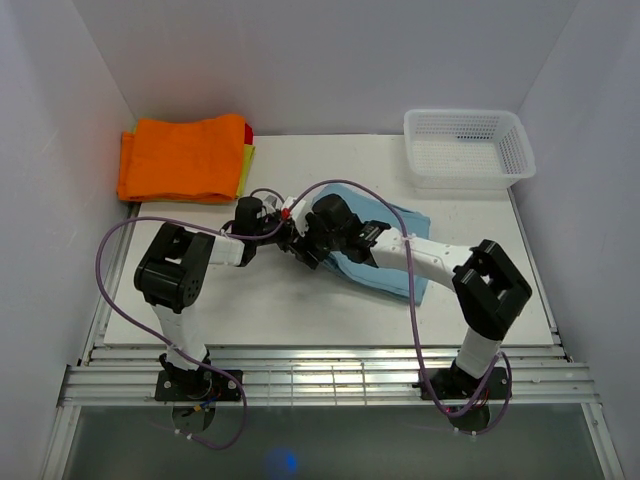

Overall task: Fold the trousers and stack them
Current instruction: Neatly place the folded trousers to the corner

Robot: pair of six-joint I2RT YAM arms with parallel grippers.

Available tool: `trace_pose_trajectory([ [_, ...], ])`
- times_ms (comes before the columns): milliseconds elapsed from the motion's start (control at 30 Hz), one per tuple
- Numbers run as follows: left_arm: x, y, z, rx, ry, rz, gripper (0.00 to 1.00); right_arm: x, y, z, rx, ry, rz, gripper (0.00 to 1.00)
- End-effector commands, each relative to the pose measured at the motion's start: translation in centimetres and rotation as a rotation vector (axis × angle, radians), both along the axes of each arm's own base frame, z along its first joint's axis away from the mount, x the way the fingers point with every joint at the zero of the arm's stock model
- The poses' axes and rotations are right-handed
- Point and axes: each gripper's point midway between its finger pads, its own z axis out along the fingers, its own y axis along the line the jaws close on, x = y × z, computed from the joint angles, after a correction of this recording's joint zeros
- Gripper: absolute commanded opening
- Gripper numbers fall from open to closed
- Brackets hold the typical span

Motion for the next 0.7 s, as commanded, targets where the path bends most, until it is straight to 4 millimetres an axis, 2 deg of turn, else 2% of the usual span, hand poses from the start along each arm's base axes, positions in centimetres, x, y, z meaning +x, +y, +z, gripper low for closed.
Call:
trace_pose_trajectory([
  [0, -1.8, -1.3, 0.7, -0.026, -0.02, -0.102, 0.43, 1.0, -1.6, 5.4, 0.059, -0.077, 0.021, 0.65],
  [67, -2.0, -1.2, 0.3, -0.013, -0.024, -0.106, 0.48, 0.6, -3.2, 5.7, 0.073, -0.028, 0.02, 0.65],
  [133, -2.1, -1.0, -0.3, 0.012, -0.03, -0.102, 0.51, 1.7, -7.0, 5.5, 0.09, 0.046, -0.056, 0.65],
  [167, -2.3, -1.0, -0.5, 0.016, -0.017, -0.104, 0.52, 0.9, -7.1, 5.5, 0.099, 0.07, -0.041, 0.65],
  [200, -2.3, -0.8, -0.8, 0.03, -0.021, -0.102, 0.54, 1.8, -8.8, 5.6, 0.109, 0.087, -0.079, 0.65],
  [267, -2.6, -0.6, -1.6, 0.056, -0.004, -0.104, 0.59, 1.8, -10.9, 5.4, 0.106, 0.115, -0.12, 0.65],
  [333, -2.5, -0.4, -2.4, 0.084, -0.006, -0.101, 0.59, 2.6, -13.2, 5.2, 0.096, 0.126, -0.174, 0.64],
  [400, -2.5, -0.4, -3.0, 0.102, -0.009, -0.105, 0.59, 3.2, -15.7, 4.2, 0.079, 0.145, -0.231, 0.64],
  [500, -2.4, -1.1, -4.1, 0.123, -0.02, -0.129, 0.58, 3.8, -18.2, 3.7, 0.079, 0.149, -0.295, 0.63],
  [567, -2.5, -1.7, -5.1, 0.135, -0.027, -0.159, 0.57, 4.0, -19.1, 3.7, 0.082, 0.147, -0.318, 0.62],
  [667, -1.8, -2.5, -5.3, 0.137, -0.065, -0.187, 0.53, 4.3, -20.5, 3.8, 0.079, 0.145, -0.349, 0.61],
])
